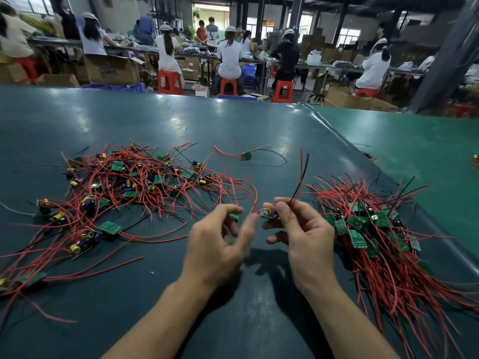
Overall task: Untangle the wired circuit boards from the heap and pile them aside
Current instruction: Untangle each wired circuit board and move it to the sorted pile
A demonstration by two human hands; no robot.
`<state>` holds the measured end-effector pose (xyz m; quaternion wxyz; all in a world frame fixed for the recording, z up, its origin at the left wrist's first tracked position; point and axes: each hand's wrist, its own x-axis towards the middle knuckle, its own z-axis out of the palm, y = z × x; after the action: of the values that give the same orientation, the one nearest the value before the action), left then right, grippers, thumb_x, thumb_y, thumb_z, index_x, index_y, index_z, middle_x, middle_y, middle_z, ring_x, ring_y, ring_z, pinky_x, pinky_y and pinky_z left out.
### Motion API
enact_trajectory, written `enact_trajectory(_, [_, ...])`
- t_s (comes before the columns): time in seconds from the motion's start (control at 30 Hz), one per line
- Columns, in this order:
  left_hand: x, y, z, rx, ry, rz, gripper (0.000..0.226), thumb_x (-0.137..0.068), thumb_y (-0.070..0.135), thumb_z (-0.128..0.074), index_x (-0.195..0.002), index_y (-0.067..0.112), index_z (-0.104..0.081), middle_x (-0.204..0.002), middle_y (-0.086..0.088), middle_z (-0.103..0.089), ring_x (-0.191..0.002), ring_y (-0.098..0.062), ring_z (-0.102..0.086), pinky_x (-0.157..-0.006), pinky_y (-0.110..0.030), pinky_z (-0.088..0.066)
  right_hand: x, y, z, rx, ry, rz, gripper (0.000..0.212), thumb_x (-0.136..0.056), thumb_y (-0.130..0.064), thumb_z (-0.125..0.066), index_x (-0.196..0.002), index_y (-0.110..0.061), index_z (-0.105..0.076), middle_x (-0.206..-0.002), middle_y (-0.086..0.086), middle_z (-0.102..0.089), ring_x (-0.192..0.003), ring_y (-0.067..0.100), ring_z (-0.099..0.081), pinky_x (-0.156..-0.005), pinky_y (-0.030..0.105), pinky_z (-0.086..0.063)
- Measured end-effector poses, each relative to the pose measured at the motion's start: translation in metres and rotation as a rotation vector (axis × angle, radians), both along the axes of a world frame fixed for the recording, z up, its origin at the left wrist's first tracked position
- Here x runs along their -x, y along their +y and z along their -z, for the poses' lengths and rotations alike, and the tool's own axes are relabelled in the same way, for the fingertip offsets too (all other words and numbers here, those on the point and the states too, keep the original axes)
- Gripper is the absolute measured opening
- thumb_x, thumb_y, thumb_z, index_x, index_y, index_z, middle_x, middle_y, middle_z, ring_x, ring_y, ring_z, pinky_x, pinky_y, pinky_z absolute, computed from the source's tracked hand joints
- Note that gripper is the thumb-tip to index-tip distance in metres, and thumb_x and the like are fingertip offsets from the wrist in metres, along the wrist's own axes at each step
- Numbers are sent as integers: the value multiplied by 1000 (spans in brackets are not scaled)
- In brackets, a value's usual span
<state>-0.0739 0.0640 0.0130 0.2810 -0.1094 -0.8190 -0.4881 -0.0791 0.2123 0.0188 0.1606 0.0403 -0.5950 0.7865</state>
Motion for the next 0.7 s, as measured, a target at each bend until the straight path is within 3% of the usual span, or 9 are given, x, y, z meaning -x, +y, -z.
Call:
enact_trajectory(0.07, [-3, 5, 4, -78, -167, 168, 34, -81, 53, -66, -101, 25, -67, -65, 3, -64, -51, -10, -58, -52, -28, -51, -4, -6, 1, -38, 24, -63, 12, -84, -20, -66, -91, -13, -73, -85, 6, -76, -65, 14, -69, -46, 23, -52])
enact_trajectory(0.2, [3, -1, 4, -226, -172, 249, 26, -83, 36, -70, -102, 18, -72, -74, 3, -73, -65, -11, -70, -61, -24, -55, -8, -15, 2, -50, 8, -117, 17, -81, -25, -67, -91, -16, -77, -86, 5, -76, -69, 14, -69, -48, 23, -53])
enact_trajectory(0.3, [1, 1, 5, -255, -207, 287, 24, -81, 32, -71, -101, 18, -72, -77, 4, -75, -69, -13, -72, -66, -25, -57, -6, -13, 1, -86, -3, -28, 12, -86, -22, -68, -82, -19, -79, -77, 5, -75, -66, 13, -69, -45, 23, -51])
enact_trajectory(0.43, [1, 0, 4, -306, -207, 293, 24, -81, 20, -76, -104, 20, -71, -86, 5, -74, -75, -15, -72, -74, -26, -57, 0, -8, 0, -84, -99, 63, 21, -89, -17, -68, -71, -19, -79, -74, 2, -74, -59, 10, -62, -43, 21, -46])
enact_trajectory(0.57, [-1, 0, 2, -368, -192, 295, 22, -81, 10, -75, -102, 17, -71, -85, -1, -73, -69, -21, -72, -73, -33, -59, 10, 8, -3, 87, -178, 179, 26, -91, -20, -67, -67, -16, -77, -75, 1, -73, -51, 7, -54, -41, 18, -42])
enact_trajectory(0.7, [4, -3, -3, -513, -118, 256, 20, -79, 11, -72, -100, 9, -71, -79, -11, -73, -64, -20, -69, -68, -26, -57, 16, 19, -4, 249, -194, 226, 29, -93, -18, -66, -66, -12, -76, -69, 1, -71, -44, 6, -48, -38, 18, -39])
